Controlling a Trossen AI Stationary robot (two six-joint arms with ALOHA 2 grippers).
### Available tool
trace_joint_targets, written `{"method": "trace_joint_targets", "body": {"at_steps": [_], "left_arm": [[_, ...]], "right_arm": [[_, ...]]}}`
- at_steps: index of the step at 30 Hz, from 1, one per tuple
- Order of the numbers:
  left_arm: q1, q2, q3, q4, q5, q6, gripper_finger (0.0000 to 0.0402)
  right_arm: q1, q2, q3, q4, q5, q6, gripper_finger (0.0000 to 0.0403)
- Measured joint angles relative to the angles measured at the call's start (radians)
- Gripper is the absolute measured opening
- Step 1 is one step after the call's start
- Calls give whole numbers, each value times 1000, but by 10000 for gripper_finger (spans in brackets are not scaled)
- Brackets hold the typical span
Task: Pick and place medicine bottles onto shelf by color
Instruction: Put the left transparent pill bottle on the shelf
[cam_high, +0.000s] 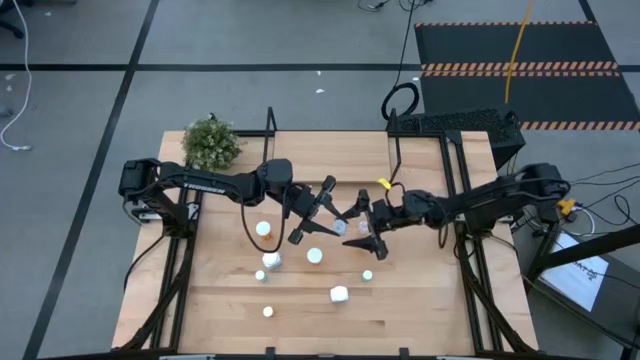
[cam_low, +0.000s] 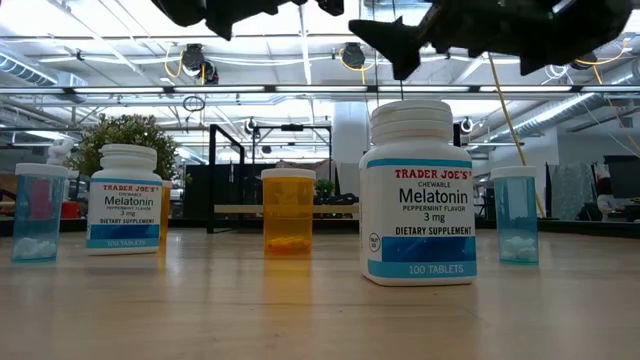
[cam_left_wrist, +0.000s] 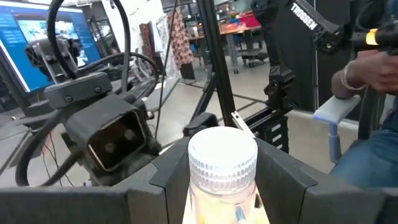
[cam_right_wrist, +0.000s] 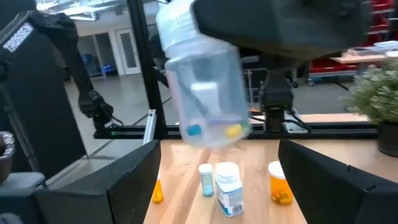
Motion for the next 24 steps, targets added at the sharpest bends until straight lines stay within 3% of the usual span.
{"method": "trace_joint_targets", "body": {"at_steps": [6, 24], "left_arm": [[0, 0, 0, -24, -4, 1, 161], [-15, 0, 0, -80, -23, -8, 168]], "right_arm": [[0, 54, 65, 4, -34, -24, 296], [0, 56, 66, 1, -62, -44, 172]]}}
